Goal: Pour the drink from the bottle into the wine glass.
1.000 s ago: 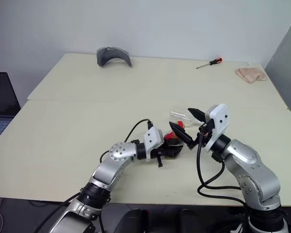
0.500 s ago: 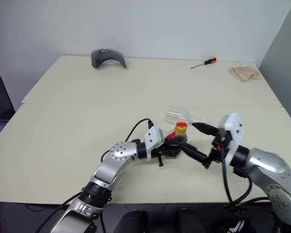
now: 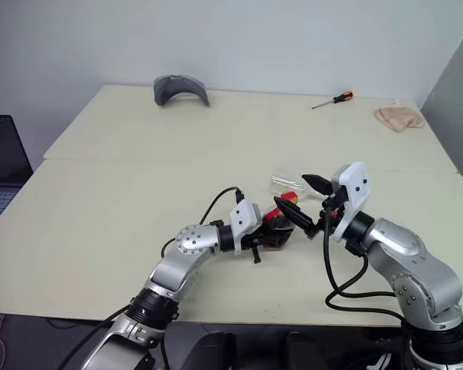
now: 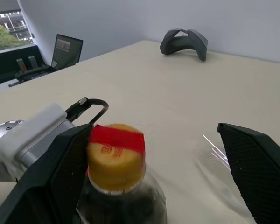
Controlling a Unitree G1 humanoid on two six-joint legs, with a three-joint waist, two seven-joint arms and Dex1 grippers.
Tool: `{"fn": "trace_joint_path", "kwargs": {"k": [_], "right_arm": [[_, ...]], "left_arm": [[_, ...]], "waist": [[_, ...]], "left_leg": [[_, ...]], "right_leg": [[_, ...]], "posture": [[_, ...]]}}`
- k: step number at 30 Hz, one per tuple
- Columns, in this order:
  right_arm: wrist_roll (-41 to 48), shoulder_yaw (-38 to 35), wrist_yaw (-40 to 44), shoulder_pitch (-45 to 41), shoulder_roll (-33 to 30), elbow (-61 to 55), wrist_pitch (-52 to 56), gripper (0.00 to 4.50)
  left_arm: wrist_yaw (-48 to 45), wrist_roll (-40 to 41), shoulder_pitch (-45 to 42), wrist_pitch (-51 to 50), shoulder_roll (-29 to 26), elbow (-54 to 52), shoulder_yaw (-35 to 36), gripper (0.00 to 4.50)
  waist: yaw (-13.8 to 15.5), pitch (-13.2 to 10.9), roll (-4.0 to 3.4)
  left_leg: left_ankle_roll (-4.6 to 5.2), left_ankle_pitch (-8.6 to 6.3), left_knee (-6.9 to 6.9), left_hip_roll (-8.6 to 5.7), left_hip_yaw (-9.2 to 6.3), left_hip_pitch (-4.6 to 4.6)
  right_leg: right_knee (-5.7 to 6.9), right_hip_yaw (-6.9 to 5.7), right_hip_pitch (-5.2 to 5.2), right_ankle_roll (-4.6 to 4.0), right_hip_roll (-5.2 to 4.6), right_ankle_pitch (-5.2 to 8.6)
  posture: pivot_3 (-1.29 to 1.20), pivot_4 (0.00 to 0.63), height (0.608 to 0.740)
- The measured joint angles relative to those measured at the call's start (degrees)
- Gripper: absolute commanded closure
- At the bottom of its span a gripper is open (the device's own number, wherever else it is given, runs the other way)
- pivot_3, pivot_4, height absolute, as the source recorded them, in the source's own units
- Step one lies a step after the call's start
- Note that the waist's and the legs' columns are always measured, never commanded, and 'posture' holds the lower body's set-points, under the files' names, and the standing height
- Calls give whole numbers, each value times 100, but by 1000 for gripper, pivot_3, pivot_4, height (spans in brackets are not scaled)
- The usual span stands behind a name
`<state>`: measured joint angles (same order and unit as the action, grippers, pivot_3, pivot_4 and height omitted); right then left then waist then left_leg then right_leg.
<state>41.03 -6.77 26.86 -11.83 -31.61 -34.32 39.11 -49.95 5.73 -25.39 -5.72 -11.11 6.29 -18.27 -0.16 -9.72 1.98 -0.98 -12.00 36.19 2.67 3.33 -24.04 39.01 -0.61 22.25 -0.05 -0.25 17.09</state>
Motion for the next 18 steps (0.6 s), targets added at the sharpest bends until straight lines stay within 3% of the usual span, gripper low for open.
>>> {"fn": "trace_joint_path", "kwargs": {"k": [6,9,13,18], "right_arm": [[1007,-970,241,706,-430,-119,353,0],[1362,-1116,473,959,-769,-272,537,0],[1543,-994,538,986,-882,-478,625,0],[1183,-113,36,221,-315,-443,597,0]], "left_arm": [[38,7,1,7,-23,-1,18,3817],[39,16,1,10,-22,0,17,3818],[37,18,2,14,-26,0,18,3833],[37,17,0,23,-29,-2,12,3833]], "waist": [[2,0,0],[-5,0,0],[-15,0,0],[-29,0,0]], "left_leg": [[0,0,1,-1,3,0],[0,0,0,2,1,4],[0,0,-1,4,-2,6],[0,0,-2,4,-3,5]], "right_leg": [[0,2,-2,0,1,0],[0,3,-3,0,5,0],[1,2,-3,0,10,0],[0,2,-2,0,11,0]], "posture": [[0,150,740],[0,150,740],[0,150,740],[0,150,740]]}}
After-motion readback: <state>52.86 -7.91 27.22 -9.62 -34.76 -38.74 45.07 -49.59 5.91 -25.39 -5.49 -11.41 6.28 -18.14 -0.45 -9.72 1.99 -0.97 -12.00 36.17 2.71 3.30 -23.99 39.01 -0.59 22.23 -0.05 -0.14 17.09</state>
